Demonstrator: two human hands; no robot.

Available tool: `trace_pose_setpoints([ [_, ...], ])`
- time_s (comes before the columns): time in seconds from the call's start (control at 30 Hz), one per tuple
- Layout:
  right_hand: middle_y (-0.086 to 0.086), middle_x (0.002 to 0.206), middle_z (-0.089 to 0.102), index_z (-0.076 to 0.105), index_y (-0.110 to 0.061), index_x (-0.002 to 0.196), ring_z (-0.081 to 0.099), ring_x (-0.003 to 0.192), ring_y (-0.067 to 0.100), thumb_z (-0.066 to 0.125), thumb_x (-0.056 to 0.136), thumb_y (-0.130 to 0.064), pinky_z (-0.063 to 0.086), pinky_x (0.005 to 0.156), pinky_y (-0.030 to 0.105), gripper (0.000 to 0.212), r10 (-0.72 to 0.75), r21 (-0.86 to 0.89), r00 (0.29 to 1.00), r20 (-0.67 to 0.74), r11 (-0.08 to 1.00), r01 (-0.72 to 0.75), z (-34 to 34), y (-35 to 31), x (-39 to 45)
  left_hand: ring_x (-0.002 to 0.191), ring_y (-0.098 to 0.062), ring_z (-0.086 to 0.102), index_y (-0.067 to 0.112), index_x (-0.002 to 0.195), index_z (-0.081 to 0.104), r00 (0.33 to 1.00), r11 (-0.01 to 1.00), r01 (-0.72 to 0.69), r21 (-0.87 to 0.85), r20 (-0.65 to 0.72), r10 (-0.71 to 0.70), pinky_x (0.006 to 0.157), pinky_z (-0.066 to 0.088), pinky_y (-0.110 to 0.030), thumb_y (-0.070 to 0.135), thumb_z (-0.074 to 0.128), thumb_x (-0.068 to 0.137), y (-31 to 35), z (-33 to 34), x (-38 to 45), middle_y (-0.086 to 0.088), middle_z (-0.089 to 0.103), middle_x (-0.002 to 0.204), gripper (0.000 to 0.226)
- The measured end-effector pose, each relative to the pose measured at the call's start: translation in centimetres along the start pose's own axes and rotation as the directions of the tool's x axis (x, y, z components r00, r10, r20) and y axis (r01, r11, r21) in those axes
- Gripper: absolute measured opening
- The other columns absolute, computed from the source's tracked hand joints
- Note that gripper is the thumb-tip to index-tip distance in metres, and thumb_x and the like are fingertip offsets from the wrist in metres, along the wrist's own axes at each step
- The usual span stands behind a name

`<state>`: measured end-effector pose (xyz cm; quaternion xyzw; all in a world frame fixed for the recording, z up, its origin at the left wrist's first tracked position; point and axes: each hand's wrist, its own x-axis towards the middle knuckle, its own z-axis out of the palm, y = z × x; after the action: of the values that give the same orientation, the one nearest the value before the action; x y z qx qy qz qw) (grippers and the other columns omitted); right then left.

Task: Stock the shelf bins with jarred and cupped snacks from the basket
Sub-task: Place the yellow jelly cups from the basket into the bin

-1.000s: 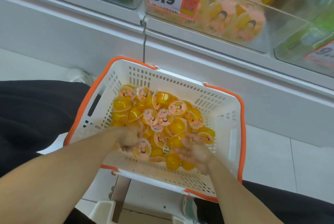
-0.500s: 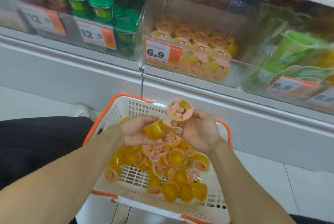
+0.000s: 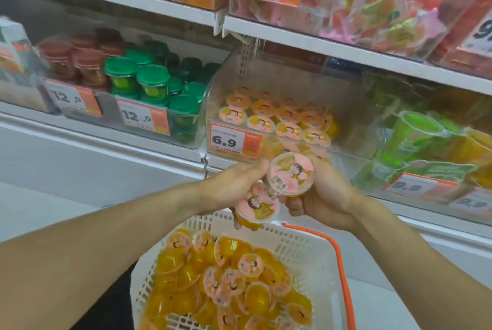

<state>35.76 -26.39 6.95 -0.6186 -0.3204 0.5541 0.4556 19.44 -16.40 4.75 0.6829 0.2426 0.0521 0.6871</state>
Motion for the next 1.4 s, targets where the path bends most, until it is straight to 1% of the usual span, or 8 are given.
trace_pose_setpoints([
  [0.23, 0.016, 0.072, 0.070, 0.066, -0.013, 0.083, 0.057, 0.049, 0.024, 0.027, 0.106, -0.047, 0.039, 0.046, 0.024, 0.057, 0.043, -0.194, 0.984, -0.173, 0.978, -0.077, -0.7, -0.8, 0.4, 0.071, -0.025, 0.065, 0.029, 0.071, 0.070, 0.994, 0.994, -0.097, 0.053, -0.044, 0.099, 0.078, 0.050, -0.052, 0.042, 0.057, 0.097, -0.3, 0.1, 1.6, 0.003, 0.068, 0.072, 0.032],
  [0.43, 0.022, 0.082, 0.065, 0.066, -0.001, 0.092, 0.059, 0.067, 0.025, 0.061, 0.093, -0.039, 0.050, 0.057, 0.036, 0.038, -0.245, -0.444, 0.949, -0.198, 0.886, 0.136, -3.1, -2.5, -0.4, 0.074, -0.024, 0.058, 0.013, 0.078, 0.063, 0.991, 0.991, -0.132, 0.025, 0.016, 0.132, 0.071, 0.046, -0.042, 0.049, 0.059, 0.093, -0.9, -0.3, 2.4, -0.001, 0.060, 0.074, 0.039],
  [0.67, 0.000, 0.053, 0.066, 0.060, -0.010, 0.075, 0.064, 0.047, 0.019, 0.068, 0.093, -0.025, 0.049, 0.054, 0.024, 0.025, -0.267, -0.770, 0.957, -0.116, 0.633, 0.084, -4.1, -5.3, -2.3, 0.059, -0.008, 0.052, 0.016, 0.071, 0.053, 0.987, 0.987, -0.160, 0.024, -0.017, 0.160, 0.062, 0.044, -0.026, 0.035, 0.050, 0.102, -0.7, 1.2, 3.1, 0.009, 0.049, 0.062, 0.037],
  [0.77, 0.001, 0.054, 0.068, 0.062, -0.012, 0.074, 0.065, 0.047, 0.015, 0.069, 0.092, -0.026, 0.048, 0.050, 0.022, 0.024, -0.471, -0.845, 0.842, -0.263, 0.534, 0.035, -5.0, -7.1, -2.5, 0.071, -0.024, 0.065, 0.008, 0.086, 0.058, 0.993, 0.991, -0.102, -0.081, -0.065, 0.096, 0.064, 0.050, -0.040, 0.030, 0.046, 0.105, -0.1, 2.0, 3.4, -0.007, 0.060, 0.076, 0.032],
  [0.9, -0.004, 0.056, 0.063, 0.060, -0.017, 0.073, 0.062, 0.058, 0.013, 0.068, 0.091, -0.032, 0.047, 0.058, 0.029, 0.024, -0.747, -0.892, 0.525, -0.408, 0.450, -0.054, -7.0, -8.0, -1.0, 0.074, -0.029, 0.066, 0.016, 0.080, 0.062, 0.998, 0.982, -0.040, -0.182, -0.057, 0.030, 0.061, 0.050, -0.033, 0.029, 0.050, 0.103, 0.1, 2.7, 3.3, -0.010, 0.063, 0.078, 0.028],
  [0.97, -0.003, 0.059, 0.062, 0.057, -0.017, 0.075, 0.061, 0.062, 0.018, 0.065, 0.092, -0.032, 0.047, 0.060, 0.032, 0.024, -0.794, -0.915, 0.466, -0.391, 0.388, -0.106, -8.1, -8.0, 0.4, 0.075, -0.022, 0.069, 0.012, 0.089, 0.064, 0.999, 0.978, -0.021, -0.207, -0.035, 0.014, 0.060, 0.054, -0.024, 0.027, 0.051, 0.102, -0.1, 3.1, 3.1, -0.010, 0.066, 0.082, 0.024],
  [1.23, 0.016, 0.082, 0.063, 0.054, -0.009, 0.078, 0.058, 0.072, 0.038, 0.054, 0.087, -0.016, 0.049, 0.066, 0.039, 0.012, -0.632, -0.907, 0.713, -0.302, -0.040, -0.420, -8.4, -8.7, 5.1, 0.061, -0.036, 0.064, 0.012, 0.079, 0.061, 1.000, 0.988, -0.003, -0.158, 0.008, 0.004, 0.047, 0.049, -0.034, 0.023, 0.057, 0.099, -0.1, 1.9, 3.4, -0.021, 0.064, 0.074, 0.023],
  [1.4, 0.013, 0.082, 0.052, 0.062, -0.005, 0.089, 0.061, 0.080, 0.039, 0.052, 0.087, -0.013, 0.048, 0.068, 0.038, 0.013, -0.553, -0.887, 0.737, -0.389, 0.010, -0.461, -8.4, -8.6, 6.5, 0.058, -0.033, 0.064, 0.011, 0.083, 0.062, 0.999, 0.990, -0.027, -0.135, -0.030, 0.023, 0.049, 0.050, -0.035, 0.024, 0.056, 0.100, 0.0, 1.1, 3.8, -0.015, 0.065, 0.070, 0.022],
])
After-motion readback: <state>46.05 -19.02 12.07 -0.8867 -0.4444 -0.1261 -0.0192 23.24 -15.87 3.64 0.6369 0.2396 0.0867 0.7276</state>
